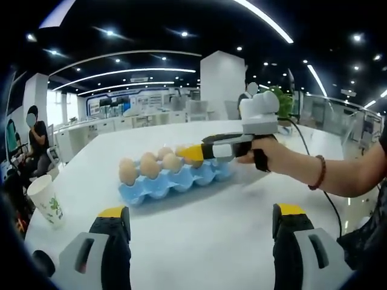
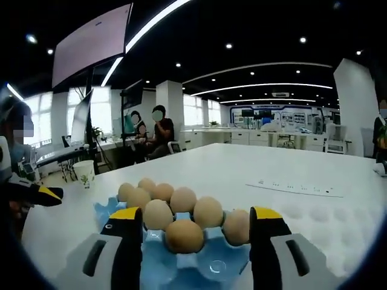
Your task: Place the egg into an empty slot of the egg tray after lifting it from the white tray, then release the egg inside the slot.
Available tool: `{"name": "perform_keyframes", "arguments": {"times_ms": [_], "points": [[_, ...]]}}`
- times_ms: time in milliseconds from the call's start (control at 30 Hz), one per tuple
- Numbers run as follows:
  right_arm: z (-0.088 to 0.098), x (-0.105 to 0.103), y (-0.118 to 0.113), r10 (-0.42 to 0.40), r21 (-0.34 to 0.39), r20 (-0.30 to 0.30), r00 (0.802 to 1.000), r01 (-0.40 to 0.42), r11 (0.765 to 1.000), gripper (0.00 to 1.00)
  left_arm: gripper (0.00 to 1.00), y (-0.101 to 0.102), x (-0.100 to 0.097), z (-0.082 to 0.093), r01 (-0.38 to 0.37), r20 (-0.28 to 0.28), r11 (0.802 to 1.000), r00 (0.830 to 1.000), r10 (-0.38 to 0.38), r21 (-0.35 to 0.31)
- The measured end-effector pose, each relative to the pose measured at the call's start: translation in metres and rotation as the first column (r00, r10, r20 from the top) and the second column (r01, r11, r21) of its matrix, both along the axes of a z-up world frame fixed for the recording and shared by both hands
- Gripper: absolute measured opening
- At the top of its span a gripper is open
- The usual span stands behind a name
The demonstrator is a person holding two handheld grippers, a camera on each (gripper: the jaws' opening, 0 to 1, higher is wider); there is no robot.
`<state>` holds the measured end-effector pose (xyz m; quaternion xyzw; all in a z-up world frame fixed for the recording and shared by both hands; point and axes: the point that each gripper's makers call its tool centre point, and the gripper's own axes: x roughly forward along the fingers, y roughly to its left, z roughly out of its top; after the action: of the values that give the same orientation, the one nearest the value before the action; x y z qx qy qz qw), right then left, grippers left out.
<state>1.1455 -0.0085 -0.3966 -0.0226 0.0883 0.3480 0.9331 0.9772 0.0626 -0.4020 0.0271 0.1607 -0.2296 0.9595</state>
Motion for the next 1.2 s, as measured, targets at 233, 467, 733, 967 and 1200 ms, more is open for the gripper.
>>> {"name": "perform_keyframes", "arguments": {"times_ms": [233,467,733,967,1200], "points": [[0.003,-0.001,-0.002,0.006,-0.015,0.008,1.000,-0.005,1.000,0.77,1.00,-0.001,-0.002,0.001,0.002,0.004,1.000,1.000,-0.002,-0.002],[0.002,0.000,-0.010,-0.004,-0.020,0.004,1.000,0.005,1.000,0.77,1.00,-0.003,-0.003,0.001,0.003,0.004,1.000,1.000,-0.003,-0.003],[0.000,0.003,-0.026,-0.035,-0.022,0.001,0.999,0.035,0.999,0.78,1.00,-0.006,-0.004,0.000,0.009,0.006,1.000,1.000,-0.009,-0.006],[-0.002,0.005,-0.044,-0.070,-0.024,-0.003,0.998,0.070,0.997,0.78,1.00,-0.009,-0.003,0.000,0.013,0.010,1.000,1.000,-0.013,-0.011],[-0.002,0.005,-0.062,-0.106,-0.037,-0.003,0.994,0.106,0.994,0.78,1.00,-0.012,-0.001,0.004,0.007,0.028,1.000,1.000,-0.006,-0.030]]}}
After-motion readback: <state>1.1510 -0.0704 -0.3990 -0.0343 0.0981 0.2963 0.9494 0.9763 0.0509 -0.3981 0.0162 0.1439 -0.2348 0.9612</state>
